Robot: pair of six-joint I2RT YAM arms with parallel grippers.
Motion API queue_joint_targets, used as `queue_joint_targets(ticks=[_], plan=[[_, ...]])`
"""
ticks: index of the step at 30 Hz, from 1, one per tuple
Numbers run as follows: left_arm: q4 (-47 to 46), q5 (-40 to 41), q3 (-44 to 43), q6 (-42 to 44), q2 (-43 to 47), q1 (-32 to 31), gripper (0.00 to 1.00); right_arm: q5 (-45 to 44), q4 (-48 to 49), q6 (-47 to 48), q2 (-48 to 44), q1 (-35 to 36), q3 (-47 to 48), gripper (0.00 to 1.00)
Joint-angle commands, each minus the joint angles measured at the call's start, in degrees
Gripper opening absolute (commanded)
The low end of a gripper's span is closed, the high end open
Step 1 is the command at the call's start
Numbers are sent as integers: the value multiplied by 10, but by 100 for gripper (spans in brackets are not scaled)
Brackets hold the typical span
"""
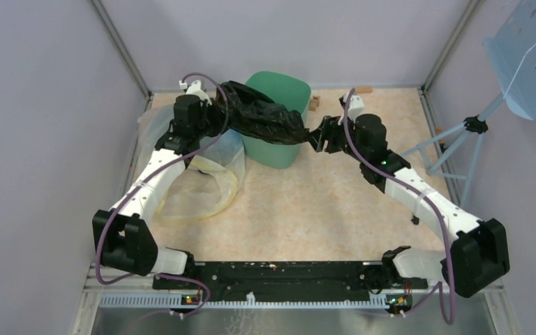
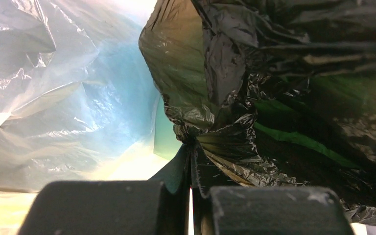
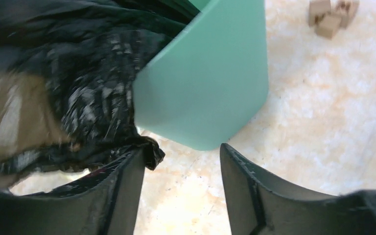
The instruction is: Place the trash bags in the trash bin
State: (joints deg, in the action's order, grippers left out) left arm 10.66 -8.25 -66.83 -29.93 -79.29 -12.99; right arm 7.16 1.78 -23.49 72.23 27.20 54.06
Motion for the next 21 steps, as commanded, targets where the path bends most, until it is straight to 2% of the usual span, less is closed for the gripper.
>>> queue_joint_targets(ticks=[1,4,11,15,18,21], plan=[[-43,-11,2,2,3,4,2,74,10,105,-69,-2,19,62],[-42,-11,0,4,5,4,2,102,1,139,-90,1,27,68],[-42,-19,-3,4,6,4,2,118,-44,217,-101,42,88,74],[-42,-24,-3,2,7,4,2,87,-96,289,-73,101,144,76],[-41,-27,-2,1,8,4,2,39,-125,315,-44,131,187,77],[-41,-30,-3,-1,8,4,2,27,-139,337,-23,150,217,77]])
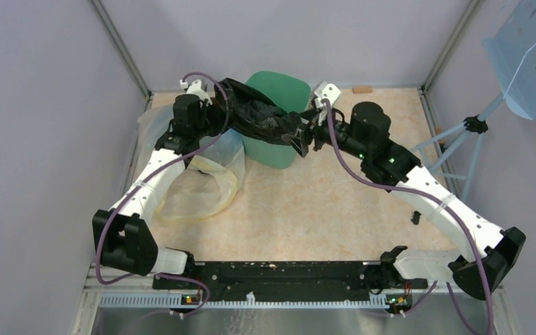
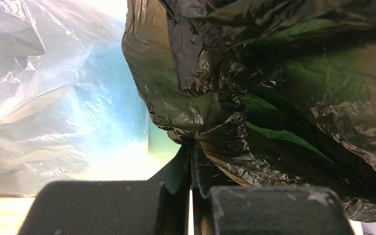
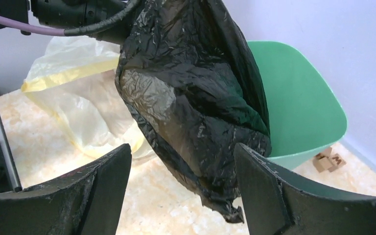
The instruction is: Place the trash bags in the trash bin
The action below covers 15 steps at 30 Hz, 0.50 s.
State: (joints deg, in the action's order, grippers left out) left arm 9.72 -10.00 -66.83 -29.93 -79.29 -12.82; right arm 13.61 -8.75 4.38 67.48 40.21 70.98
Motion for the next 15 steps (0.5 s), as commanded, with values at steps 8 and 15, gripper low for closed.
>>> queue_joint_targets(ticks=[8,15], plan=[[-30,-8,-10,0,4,3,2,-70,-55,85,68,35,89,55],[-31,-3,-18,2,-12,3,2,-180,-59,49,117,25,137,0]])
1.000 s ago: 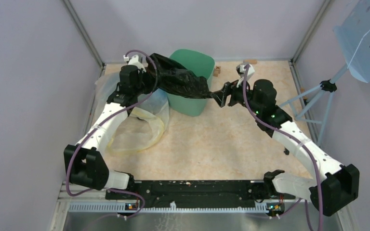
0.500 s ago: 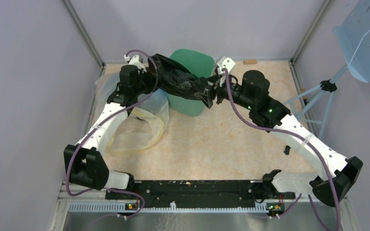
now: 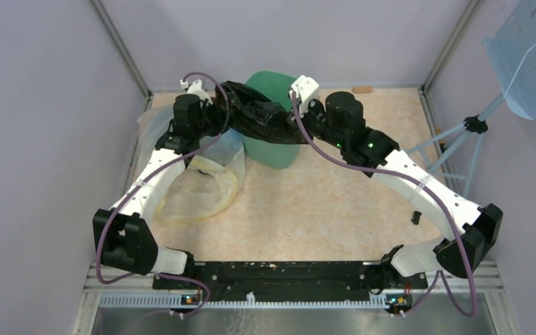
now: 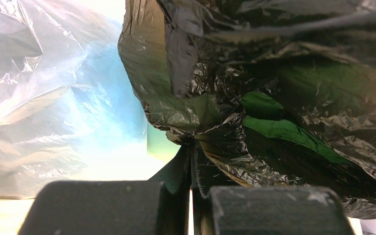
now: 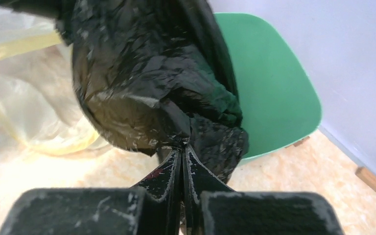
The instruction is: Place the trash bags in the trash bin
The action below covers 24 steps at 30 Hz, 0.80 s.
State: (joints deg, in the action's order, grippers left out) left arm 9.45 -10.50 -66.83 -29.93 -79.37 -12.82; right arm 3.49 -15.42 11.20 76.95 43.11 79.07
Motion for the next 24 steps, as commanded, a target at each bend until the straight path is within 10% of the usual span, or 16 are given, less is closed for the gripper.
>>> queue_joint_targets(ticks=[1,24], plan=[[-30,2,-18,2,-14,3,2,-80,5,-31,31,-14,65,0],[-33,-5,-90,20,-96,11,4,129,-24,-245,273,-259,256,11]])
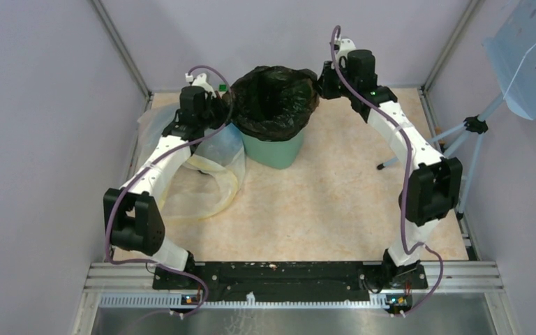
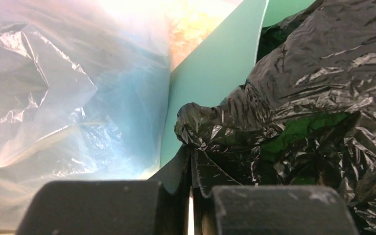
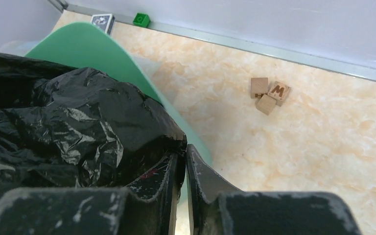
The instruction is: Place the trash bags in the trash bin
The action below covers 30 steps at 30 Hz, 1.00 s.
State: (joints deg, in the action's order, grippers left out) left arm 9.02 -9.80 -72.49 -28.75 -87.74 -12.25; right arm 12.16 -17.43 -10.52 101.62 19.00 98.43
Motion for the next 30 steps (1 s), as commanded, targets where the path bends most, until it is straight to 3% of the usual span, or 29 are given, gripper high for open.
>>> queue_joint_targets(ticks=[1,10,16,20,30], plan=[[-28,-17,-36,8,-16,6,4,52,-11,-33,36,-24,72,11],[-45,-64,-48,5,-46,14,6,169,-40,-75,137,-46,151,12],[-85,-158,-54,5,-75,18,11,260,-40,-96,177,-47,156,12],[-109,-225,-63,-7,-94,18,12,271,4,-116,129,-48,75,12],[-141,-335,-24,-48,-83,6,12,231,90,-171,-89,-37,-233,10]])
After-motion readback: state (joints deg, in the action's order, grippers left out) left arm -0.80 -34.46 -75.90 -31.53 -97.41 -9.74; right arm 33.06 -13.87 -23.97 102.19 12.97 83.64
